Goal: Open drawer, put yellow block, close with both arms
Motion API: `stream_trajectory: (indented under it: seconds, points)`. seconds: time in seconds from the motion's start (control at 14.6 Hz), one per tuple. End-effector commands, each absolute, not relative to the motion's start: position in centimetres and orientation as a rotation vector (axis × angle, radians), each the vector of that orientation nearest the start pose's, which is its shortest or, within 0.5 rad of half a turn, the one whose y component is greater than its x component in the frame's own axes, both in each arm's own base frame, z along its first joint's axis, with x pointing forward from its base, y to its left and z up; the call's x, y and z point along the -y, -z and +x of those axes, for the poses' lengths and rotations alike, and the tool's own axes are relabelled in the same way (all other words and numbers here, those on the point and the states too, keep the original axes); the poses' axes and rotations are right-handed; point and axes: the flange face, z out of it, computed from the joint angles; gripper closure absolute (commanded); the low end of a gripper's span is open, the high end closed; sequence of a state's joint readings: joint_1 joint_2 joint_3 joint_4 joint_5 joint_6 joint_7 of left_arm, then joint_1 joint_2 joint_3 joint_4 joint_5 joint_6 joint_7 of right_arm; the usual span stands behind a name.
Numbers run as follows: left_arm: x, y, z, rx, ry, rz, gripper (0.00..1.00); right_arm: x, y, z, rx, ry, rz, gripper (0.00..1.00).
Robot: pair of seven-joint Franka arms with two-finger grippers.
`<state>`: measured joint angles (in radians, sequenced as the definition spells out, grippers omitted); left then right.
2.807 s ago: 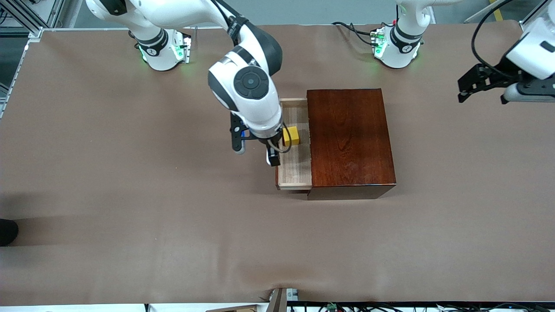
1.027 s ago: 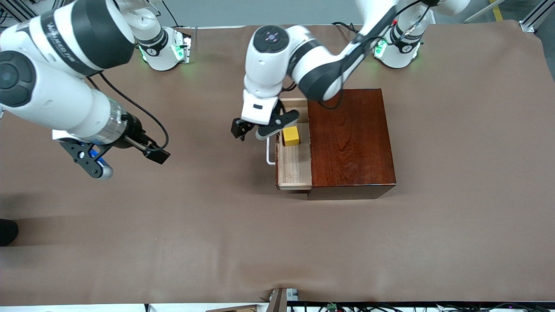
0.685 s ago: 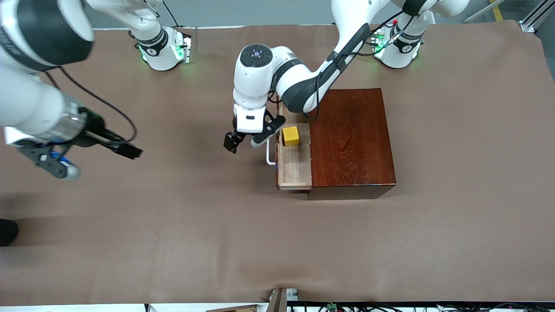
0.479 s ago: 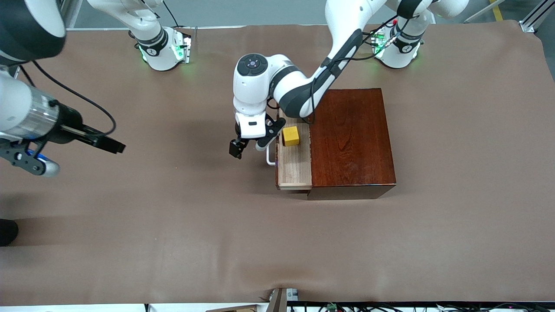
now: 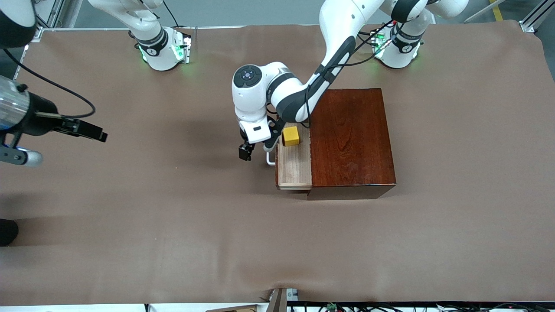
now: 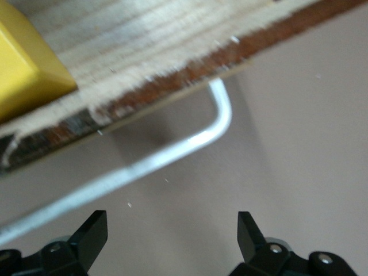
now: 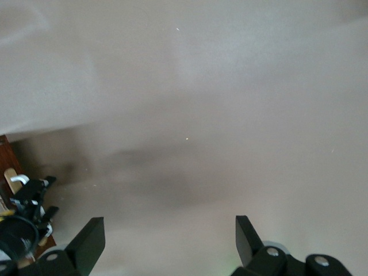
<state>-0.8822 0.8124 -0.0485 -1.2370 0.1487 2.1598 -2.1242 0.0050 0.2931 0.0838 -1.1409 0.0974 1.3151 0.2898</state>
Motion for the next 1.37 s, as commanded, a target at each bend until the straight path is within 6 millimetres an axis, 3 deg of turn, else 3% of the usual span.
stream_trajectory:
  seconds: [0.0,0.21,0.41,0.62,1.03,1.16,1.3]
  points:
    - [60.4,-29.5,46.9,1.745,0.213,-2.683,0.00,-2.9,-65.3,59.2,-0.108,-0.183,-3.026,0.00]
    - [59.4,-29.8,46.9,1.731,0.203,-2.621,0.00,-1.7,-66.2,57.3,0.006,-0.180,-3.036,0.00]
    - [58.1,-29.5,47.1,1.706,0.200,-2.543,0.00,-3.2,-66.5,55.3,0.180,-0.166,-3.103,0.00]
    - [56.1,-29.3,48.3,1.706,0.187,-2.459,0.00,-3.6,-64.8,55.0,0.215,-0.188,-3.102,0.00]
    - [54.8,-28.1,48.1,1.665,0.195,-2.384,0.00,-5.4,-63.6,52.6,0.386,-0.146,-3.100,0.00]
    - [54.3,-28.0,48.2,1.662,0.188,-2.362,0.00,-4.0,-63.7,52.9,0.469,-0.138,-3.089,0.00]
    - [53.6,-27.9,48.7,1.675,0.174,-2.339,0.00,-2.7,-64.1,53.1,0.424,-0.121,-3.081,0.00]
